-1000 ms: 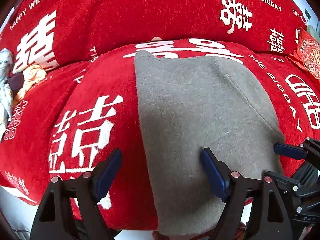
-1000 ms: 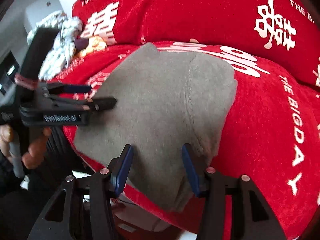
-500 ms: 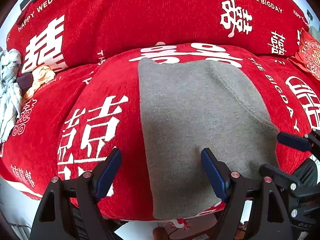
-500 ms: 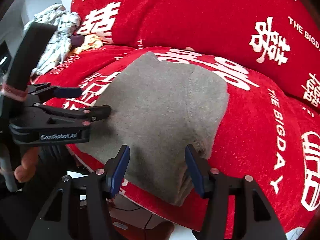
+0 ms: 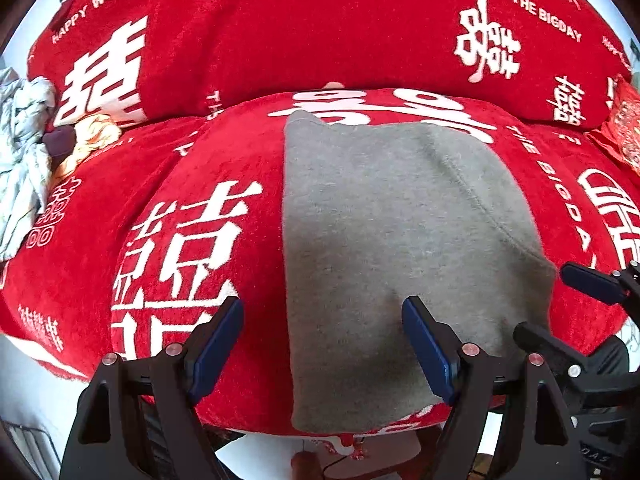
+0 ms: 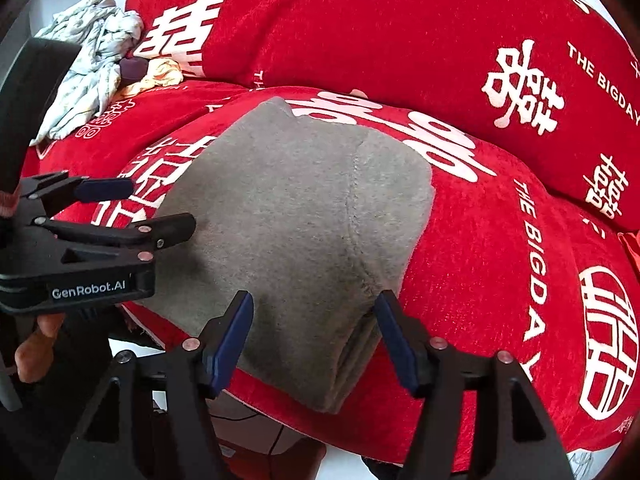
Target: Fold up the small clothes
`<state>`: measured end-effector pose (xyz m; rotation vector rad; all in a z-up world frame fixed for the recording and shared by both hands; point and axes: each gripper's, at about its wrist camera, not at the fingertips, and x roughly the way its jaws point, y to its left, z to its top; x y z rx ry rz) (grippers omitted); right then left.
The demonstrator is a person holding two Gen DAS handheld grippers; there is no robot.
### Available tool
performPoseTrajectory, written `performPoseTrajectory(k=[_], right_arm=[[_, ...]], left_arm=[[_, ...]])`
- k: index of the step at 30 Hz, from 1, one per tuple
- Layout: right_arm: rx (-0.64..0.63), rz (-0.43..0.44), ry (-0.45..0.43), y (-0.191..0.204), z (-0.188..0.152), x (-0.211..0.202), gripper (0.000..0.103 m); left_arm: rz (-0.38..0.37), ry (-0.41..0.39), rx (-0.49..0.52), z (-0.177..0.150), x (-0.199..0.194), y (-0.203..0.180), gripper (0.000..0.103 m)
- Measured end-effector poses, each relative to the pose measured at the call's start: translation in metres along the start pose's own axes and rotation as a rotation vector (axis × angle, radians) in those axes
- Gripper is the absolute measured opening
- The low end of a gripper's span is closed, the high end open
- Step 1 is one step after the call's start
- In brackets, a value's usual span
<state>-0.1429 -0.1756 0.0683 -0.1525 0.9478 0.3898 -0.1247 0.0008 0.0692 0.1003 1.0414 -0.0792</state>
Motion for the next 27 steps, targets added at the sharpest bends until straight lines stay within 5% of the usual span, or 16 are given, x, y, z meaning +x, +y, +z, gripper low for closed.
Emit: performPoseTrajectory(k=[27], right_arm=[[-0.007,-0.022,0.025,-0.004,0.013,0.011,0.068]], left_arm=[[-0.002,0.048,-0.005,0.008,0.012,-0.003,0.082]])
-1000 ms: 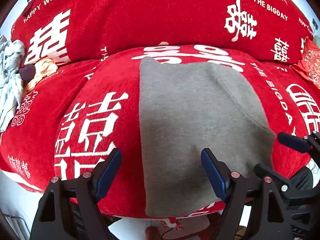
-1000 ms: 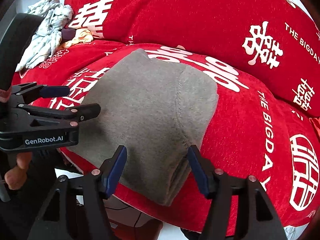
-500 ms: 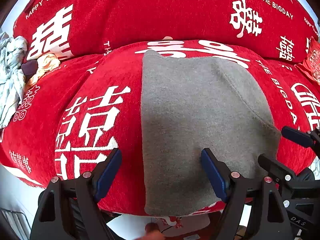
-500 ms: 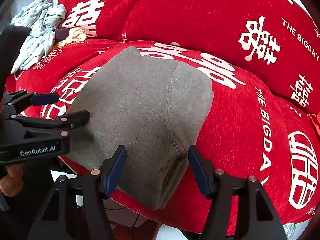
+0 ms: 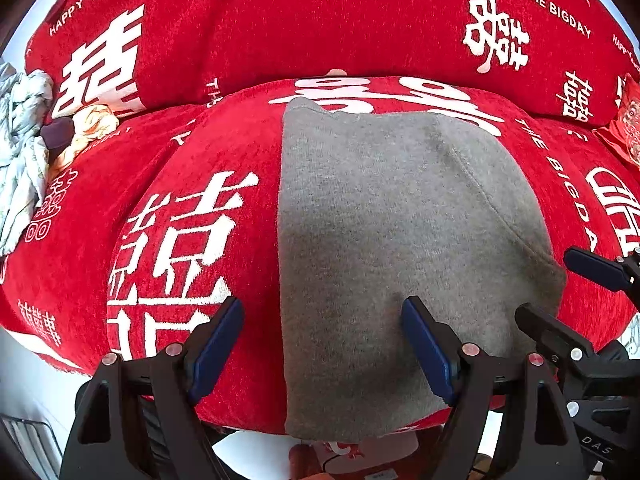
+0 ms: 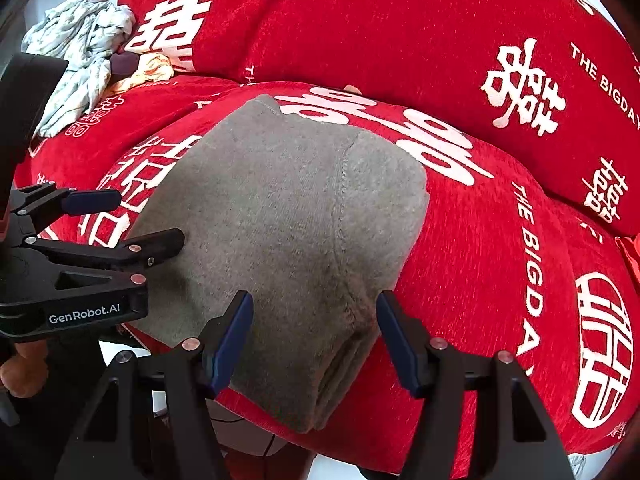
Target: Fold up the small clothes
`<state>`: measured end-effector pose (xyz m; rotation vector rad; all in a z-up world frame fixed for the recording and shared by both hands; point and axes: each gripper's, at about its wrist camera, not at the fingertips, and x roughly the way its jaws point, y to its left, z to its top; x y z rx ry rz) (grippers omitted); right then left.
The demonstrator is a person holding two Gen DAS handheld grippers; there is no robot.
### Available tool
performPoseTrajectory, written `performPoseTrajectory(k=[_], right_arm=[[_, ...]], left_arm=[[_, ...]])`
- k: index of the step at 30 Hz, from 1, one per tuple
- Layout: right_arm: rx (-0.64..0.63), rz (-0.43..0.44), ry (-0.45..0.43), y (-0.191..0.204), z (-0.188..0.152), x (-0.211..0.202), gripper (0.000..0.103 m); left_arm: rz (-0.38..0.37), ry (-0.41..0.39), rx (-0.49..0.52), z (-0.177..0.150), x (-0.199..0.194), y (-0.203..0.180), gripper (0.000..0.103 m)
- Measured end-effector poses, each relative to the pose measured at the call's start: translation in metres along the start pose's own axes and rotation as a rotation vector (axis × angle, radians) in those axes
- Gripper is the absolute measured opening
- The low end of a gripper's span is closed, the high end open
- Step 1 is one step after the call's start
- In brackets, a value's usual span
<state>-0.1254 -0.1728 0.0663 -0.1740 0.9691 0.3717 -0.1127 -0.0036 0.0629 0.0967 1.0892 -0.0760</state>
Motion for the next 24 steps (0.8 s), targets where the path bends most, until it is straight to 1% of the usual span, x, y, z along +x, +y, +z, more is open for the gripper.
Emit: performPoseTrajectory(k=[24], right_arm=[[0.02,0.029,0.001,-0.013,0.001,0.009,0.068]], left_arm=[[0.025,0.015,0.008,0.003,0.005,-0.004,0.082]])
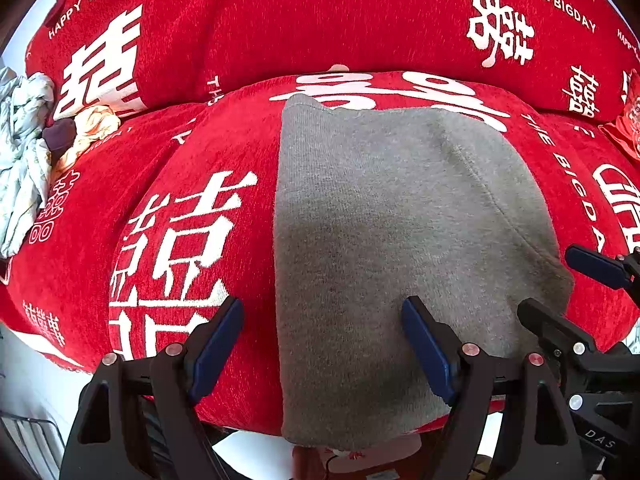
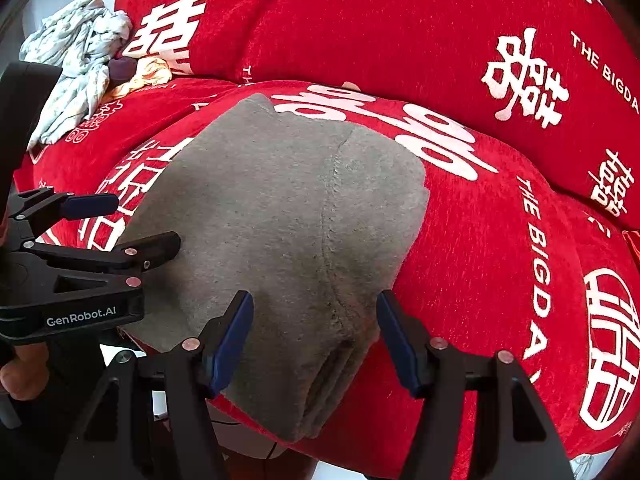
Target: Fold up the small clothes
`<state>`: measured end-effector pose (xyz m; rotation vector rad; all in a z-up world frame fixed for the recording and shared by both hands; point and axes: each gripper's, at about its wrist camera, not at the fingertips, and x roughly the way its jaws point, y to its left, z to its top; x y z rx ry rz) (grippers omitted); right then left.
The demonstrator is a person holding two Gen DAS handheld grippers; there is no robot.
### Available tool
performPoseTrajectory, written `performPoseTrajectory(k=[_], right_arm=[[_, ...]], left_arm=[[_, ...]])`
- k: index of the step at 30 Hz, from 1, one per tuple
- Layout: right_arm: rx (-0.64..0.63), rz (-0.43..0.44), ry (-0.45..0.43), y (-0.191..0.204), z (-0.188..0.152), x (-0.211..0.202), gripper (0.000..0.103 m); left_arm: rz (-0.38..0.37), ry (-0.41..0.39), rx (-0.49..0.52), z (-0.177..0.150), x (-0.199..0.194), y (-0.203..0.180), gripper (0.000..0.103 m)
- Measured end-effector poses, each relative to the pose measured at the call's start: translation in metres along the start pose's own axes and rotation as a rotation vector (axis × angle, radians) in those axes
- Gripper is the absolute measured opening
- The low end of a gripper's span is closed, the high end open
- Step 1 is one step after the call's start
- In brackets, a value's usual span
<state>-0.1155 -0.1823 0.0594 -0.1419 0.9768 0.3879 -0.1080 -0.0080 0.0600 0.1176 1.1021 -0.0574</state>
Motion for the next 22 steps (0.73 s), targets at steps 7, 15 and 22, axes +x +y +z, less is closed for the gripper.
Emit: performPoseTrajectory(k=[7,15,22], right_arm=[[0.001,0.003,-0.004,-0.001,0.0,0.0,0.068],[0.001,0.006,-0.011,-0.002,-0.002,-0.001,0.068],[0.009,0.012,-0.02,-0.006,-0.004,-0.003,0.068]], left_arm=[[0.01,0.002,0.002,0.0,-0.001,-0.002,0.082],[0.022,0.004,0.006,0.0,-0.003,-0.005,0.082],[0.038,0.006,0.012,0.0,-0.005,-0.011,0.082]])
